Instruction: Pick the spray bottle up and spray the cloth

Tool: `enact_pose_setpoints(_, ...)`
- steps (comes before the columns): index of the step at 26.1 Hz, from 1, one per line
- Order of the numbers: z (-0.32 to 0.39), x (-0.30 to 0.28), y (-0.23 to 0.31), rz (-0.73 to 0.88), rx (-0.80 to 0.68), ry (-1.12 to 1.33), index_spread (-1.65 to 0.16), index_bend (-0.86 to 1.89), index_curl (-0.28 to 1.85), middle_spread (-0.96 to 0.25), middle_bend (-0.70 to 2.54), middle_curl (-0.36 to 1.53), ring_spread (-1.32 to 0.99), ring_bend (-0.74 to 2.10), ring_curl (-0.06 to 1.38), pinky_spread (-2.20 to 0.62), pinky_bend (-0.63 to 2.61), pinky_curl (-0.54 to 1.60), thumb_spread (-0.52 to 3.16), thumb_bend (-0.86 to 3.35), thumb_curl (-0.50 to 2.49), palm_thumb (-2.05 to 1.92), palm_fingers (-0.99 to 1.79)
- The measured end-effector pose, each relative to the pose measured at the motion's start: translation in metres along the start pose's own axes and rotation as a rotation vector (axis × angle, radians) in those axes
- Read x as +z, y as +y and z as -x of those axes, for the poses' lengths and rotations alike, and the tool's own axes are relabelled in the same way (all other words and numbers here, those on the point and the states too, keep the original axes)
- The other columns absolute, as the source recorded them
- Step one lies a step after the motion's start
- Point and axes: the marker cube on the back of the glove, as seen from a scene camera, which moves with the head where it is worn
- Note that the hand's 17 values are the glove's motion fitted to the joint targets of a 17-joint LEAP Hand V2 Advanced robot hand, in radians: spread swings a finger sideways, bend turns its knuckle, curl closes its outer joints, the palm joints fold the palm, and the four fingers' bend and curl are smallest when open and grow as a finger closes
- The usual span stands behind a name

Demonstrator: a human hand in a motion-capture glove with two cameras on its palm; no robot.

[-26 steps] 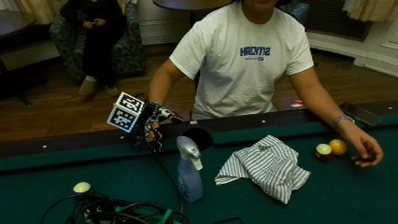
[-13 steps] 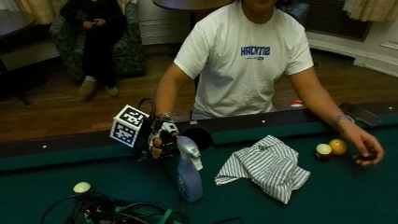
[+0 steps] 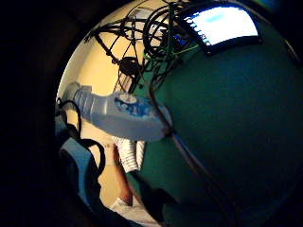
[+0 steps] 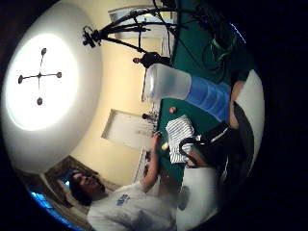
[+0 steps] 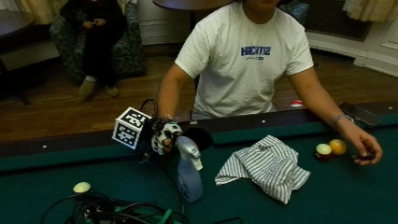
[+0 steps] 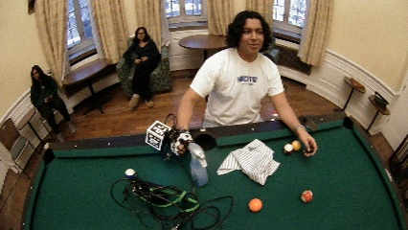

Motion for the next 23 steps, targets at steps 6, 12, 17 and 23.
enact_pose_setpoints(6, 0.003, -0.001, 0.007, 0.039, -0.002, -0.005, -0.27, 0.63, 0.53, -0.24, 0.73, 0.65, -0.22, 1.0, 0.59, -0.11, 0.9, 0.61, 0.5, 0.04, 0.63, 1.11, 1.27)
enact_pose_setpoints(12, 0.001, 0.001, 0.01, 0.112, 0.007, -0.008, -0.26, 0.5, 0.53, -0.23, 0.7, 0.65, -0.21, 0.95, 0.58, -0.17, 0.88, 0.61, 0.55, -0.06, 0.62, 0.97, 1.09)
enact_pose_setpoints(17, 0.003, 0.007, 0.007, 0.152, -0.002, -0.008, -0.3, 0.29, 0.48, -0.23, 0.52, 0.57, -0.2, 0.83, 0.54, -0.2, 0.73, 0.56, 0.69, -0.05, 0.59, 0.9, 0.84)
enact_pose_setpoints(23, 0.006, 0.016, -0.002, 0.178, 0.0, 0.0, -0.36, 0.21, 0.45, -0.2, 0.4, 0.51, -0.18, 0.66, 0.48, -0.04, 0.51, 0.5, 0.82, -0.05, 0.54, 0.82, 0.5)
